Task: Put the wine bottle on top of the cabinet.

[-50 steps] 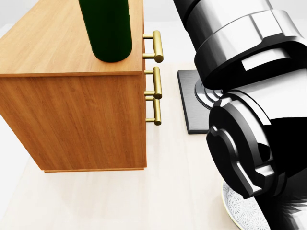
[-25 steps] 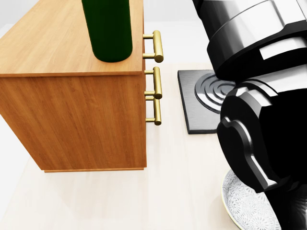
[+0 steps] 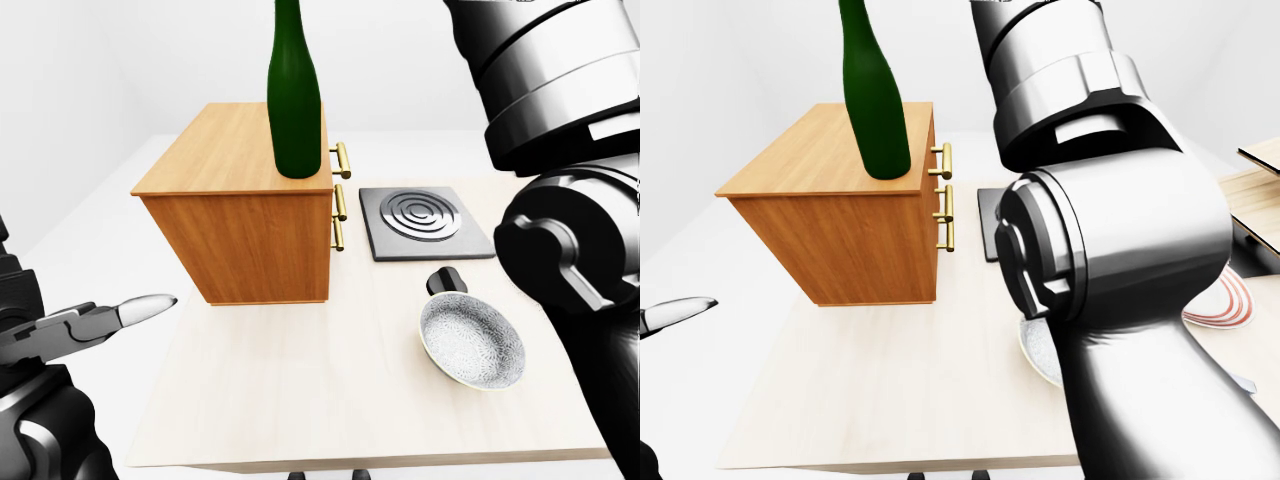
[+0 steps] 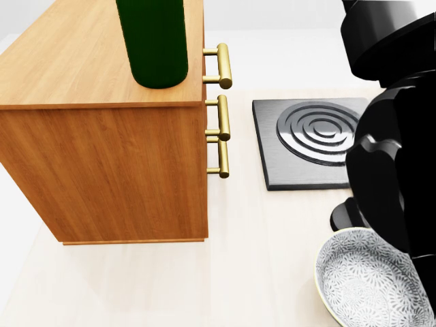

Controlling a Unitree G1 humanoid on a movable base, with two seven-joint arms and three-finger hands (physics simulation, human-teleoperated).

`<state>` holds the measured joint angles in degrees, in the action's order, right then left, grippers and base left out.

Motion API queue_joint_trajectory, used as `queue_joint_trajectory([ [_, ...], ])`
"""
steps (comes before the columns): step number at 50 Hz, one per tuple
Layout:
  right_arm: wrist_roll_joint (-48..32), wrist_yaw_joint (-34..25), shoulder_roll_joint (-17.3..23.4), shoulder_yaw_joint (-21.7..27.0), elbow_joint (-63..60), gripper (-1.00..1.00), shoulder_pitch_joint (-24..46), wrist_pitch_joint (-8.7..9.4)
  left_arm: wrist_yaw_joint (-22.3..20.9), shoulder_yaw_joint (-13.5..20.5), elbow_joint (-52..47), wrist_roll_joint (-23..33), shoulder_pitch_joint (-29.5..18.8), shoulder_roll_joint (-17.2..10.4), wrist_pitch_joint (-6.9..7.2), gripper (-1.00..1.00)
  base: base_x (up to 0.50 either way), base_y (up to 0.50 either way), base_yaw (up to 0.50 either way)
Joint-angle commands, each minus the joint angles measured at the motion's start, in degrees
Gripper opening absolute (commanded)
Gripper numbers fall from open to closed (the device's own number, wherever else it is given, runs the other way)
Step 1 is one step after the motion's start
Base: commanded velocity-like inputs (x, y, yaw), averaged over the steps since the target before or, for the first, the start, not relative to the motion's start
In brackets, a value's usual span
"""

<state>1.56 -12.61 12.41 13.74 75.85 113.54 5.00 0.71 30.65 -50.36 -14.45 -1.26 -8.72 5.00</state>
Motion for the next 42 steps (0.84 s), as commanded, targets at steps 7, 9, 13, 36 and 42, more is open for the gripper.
queue_joint_trajectory([
  [7, -0.33, 2.80, 4.82, 0.25, -0.29, 1.00, 4.09, 0.00, 0.22, -0.38, -0.68, 0.07, -0.23, -0.10, 0.00, 1.00, 0.00, 0.00, 0.00],
  [9, -0.70, 3.78, 5.50, 0.08, -0.41, 1.00, 4.67, 0.00, 0.25, -0.06, -0.96, -0.16, -0.36, -0.22, 0.00, 1.00, 0.00, 0.00, 0.00],
  [13, 0.10, 8.72, 6.86, 1.27, -0.45, 1.00, 5.82, 0.00, 0.29, -0.82, -0.72, 0.34, -0.22, 0.03, 0.00, 1.00, 0.00, 0.00, 0.00],
  [36, 1.75, 9.49, 10.51, 0.91, -1.19, 1.00, 6.46, 0.00, 0.41, -0.43, -1.13, -0.01, -0.80, -0.30, 0.00, 1.00, 0.00, 0.00, 0.00],
  [42, 2.91, 9.38, 10.05, 0.80, -1.61, 1.00, 6.46, 0.00, 0.46, -0.67, -1.06, 0.06, -0.76, -0.23, 0.00, 1.00, 0.00, 0.00, 0.00],
])
